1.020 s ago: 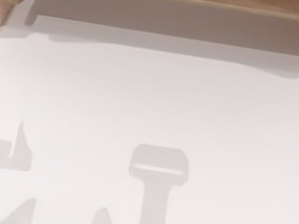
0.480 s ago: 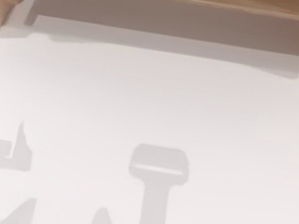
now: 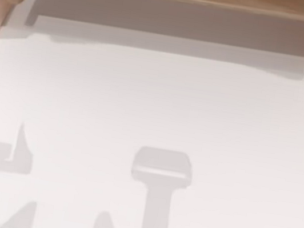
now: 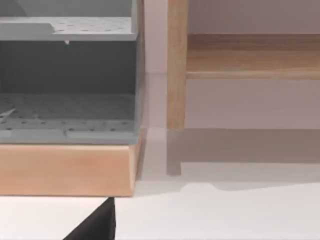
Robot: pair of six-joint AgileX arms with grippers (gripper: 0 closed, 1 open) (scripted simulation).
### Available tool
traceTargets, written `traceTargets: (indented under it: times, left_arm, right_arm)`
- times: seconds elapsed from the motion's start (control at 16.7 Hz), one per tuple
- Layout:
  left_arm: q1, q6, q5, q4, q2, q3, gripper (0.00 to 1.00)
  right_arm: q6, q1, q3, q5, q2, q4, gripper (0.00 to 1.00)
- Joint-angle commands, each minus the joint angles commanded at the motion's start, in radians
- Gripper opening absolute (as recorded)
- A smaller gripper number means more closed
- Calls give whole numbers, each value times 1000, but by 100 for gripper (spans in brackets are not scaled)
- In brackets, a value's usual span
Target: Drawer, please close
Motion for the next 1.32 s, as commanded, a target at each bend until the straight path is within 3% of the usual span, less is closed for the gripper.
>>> traceTargets:
  times: [0.54,0.96,1.32]
  left_arm:
    - [0,0,0,0,0,0,100]
    - [0,0,0,0,0,0,100]
    - [0,0,0,0,0,0,100]
  right_arm:
    - [-1,108,204,109,76,-130,0]
    - [-1,113,230,122,85,-146,0]
    - [-1,177,415,185,164,-254,0]
